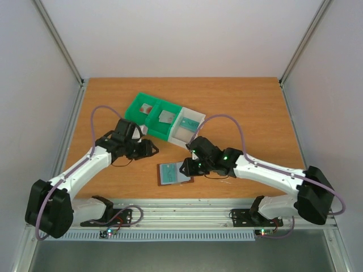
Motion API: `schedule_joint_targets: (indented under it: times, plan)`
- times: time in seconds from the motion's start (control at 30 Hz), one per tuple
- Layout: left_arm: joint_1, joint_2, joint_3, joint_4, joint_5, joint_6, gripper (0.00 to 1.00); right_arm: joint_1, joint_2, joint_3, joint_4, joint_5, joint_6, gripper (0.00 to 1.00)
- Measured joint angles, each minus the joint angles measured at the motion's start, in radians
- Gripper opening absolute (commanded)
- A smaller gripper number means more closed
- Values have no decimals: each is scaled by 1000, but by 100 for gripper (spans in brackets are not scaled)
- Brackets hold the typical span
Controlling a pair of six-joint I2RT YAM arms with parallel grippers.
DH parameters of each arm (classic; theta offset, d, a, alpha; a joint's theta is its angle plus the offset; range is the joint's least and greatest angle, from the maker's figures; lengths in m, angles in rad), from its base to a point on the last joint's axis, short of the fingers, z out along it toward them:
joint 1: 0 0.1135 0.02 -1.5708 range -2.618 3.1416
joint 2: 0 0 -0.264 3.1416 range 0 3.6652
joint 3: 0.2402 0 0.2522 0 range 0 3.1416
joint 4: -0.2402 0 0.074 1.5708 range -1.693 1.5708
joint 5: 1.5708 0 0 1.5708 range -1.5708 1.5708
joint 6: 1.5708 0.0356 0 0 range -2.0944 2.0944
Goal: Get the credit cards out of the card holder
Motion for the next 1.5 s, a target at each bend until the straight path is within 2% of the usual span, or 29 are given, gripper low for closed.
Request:
schedule_joint_targets:
  times: [0.13, 0.53, 0.73, 1.13, 1.5]
  plan:
    - [-5, -19, -79, 22, 37, -18, 31, 0, 92, 0, 46, 1, 25, 21]
    - [-40, 47, -179, 176, 136, -63, 15, 0, 289, 18, 181, 10, 49, 16]
    - [-80, 127, -234, 274, 143, -110, 10, 0, 350, 30, 212, 13, 50, 15]
    - [-95, 193, -266, 351, 134, -126, 2, 0, 433, 30, 251, 21, 51, 14]
    - [-96, 232, -294, 417, 121, -124, 1, -2, 451, 5, 315, 19, 62, 12]
